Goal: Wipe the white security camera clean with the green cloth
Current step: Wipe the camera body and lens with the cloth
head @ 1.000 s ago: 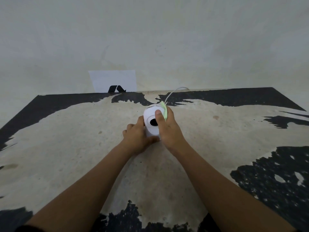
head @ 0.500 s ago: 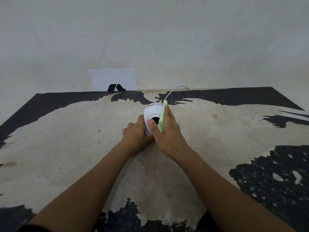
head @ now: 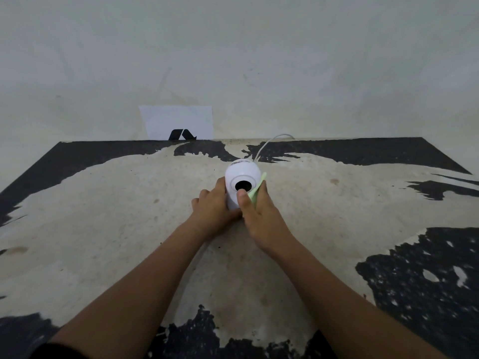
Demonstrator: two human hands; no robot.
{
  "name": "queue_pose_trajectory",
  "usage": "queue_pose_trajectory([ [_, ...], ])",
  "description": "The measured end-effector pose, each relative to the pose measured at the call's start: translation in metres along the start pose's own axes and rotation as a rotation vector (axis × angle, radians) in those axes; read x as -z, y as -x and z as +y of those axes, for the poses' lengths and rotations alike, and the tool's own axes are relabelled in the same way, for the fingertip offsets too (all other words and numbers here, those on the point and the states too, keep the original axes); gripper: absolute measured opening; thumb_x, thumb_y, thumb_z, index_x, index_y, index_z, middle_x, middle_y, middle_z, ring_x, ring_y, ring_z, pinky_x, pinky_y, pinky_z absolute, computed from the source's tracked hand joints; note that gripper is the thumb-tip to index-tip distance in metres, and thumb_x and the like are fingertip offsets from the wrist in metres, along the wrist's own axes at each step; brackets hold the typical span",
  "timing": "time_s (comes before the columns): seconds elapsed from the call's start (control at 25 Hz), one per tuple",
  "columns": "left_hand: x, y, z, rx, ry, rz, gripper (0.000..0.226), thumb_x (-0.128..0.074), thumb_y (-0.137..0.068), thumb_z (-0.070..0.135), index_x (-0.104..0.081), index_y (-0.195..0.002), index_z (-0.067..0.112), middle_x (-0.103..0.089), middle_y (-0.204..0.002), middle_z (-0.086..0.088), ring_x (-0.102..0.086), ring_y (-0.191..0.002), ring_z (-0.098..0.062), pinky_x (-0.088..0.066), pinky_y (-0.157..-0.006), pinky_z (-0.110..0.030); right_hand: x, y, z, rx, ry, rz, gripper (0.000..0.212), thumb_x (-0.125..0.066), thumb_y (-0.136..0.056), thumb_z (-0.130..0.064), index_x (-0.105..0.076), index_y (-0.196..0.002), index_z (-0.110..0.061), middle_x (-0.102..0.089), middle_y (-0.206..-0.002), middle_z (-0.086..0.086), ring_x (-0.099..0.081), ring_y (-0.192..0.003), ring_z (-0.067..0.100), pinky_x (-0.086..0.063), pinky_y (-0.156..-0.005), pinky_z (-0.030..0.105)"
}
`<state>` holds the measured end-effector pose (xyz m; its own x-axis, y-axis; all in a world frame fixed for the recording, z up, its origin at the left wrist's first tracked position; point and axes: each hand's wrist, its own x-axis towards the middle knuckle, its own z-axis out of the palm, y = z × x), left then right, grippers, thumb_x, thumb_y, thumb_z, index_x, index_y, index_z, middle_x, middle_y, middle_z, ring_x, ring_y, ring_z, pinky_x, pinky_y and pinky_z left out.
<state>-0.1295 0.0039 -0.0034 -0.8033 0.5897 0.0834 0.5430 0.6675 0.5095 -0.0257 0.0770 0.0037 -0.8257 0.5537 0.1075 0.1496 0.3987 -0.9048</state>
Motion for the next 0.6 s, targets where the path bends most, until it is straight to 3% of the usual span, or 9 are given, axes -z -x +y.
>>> queue_pose_trajectory([
  [0.16,0.001,-0.001,0.0,-0.003,-0.005,-0.009,0.074,-0.059,-0.078,0.053,-0.028,-0.136,0.021,-0.054,-0.13,-0.009,-0.045,-0.117,-0.032,-0.031,-0.09,-0.042,0.006,-0.011,-0.015,0.089,0.002,0.061,0.09,-0.03,-0.079,-0.07,-0.011,-0.151,-0.02,-0.027,-0.157,0.002,-0.029,-0.141,0.018,-0.026,-0.116,0.04],
  [0.24,0.002,0.002,0.0,-0.029,0.001,0.0,0.082,-0.063,-0.076,0.055,-0.025,-0.14,0.021,-0.054,-0.132,-0.009,-0.045,-0.119,-0.033,-0.031,-0.092,-0.042,0.011,-0.022,-0.015,0.071,-0.005,0.039,0.084,-0.033,-0.082,-0.067,-0.015,-0.151,-0.022,-0.03,-0.155,0.003,-0.032,-0.14,0.019,-0.029,-0.114,0.038],
  [0.32,0.002,0.004,-0.001,-0.045,0.009,0.019,0.084,-0.065,-0.075,0.055,-0.026,-0.14,0.021,-0.055,-0.131,-0.009,-0.046,-0.118,-0.033,-0.031,-0.092,-0.042,0.016,-0.026,-0.01,-0.021,-0.018,-0.03,0.07,-0.041,-0.089,-0.059,-0.025,-0.147,-0.022,-0.045,-0.145,0.005,-0.045,-0.129,0.022,-0.04,-0.1,0.033],
  [0.4,0.0,0.003,-0.001,-0.039,0.026,0.034,0.08,-0.066,-0.075,0.053,-0.028,-0.139,0.021,-0.055,-0.129,-0.009,-0.046,-0.117,-0.033,-0.031,-0.091,-0.041,0.019,-0.02,-0.001,-0.061,0.079,-0.093,0.059,-0.052,-0.091,-0.047,-0.037,-0.14,-0.019,-0.054,-0.135,0.004,-0.052,-0.12,0.022,-0.039,-0.088,0.027],
  [0.48,-0.001,0.001,-0.002,-0.034,0.052,0.033,0.077,-0.065,-0.076,0.052,-0.029,-0.137,0.022,-0.055,-0.128,-0.008,-0.045,-0.117,-0.033,-0.029,-0.089,-0.039,0.018,-0.014,0.008,-0.049,0.207,-0.049,0.043,-0.056,-0.09,-0.033,-0.049,-0.13,-0.017,-0.062,-0.122,0.004,-0.057,-0.111,0.022,-0.038,-0.084,0.026],
  [0.6,0.0,0.002,-0.004,-0.041,0.048,0.007,0.083,-0.07,-0.071,0.054,-0.028,-0.136,0.023,-0.056,-0.123,-0.006,-0.044,-0.115,-0.031,-0.027,-0.084,-0.037,0.02,-0.005,0.009,-0.068,0.382,0.07,0.013,-0.047,-0.092,-0.02,-0.056,-0.089,-0.011,-0.061,-0.086,0.006,-0.057,-0.081,0.025,-0.039,-0.072,0.03],
])
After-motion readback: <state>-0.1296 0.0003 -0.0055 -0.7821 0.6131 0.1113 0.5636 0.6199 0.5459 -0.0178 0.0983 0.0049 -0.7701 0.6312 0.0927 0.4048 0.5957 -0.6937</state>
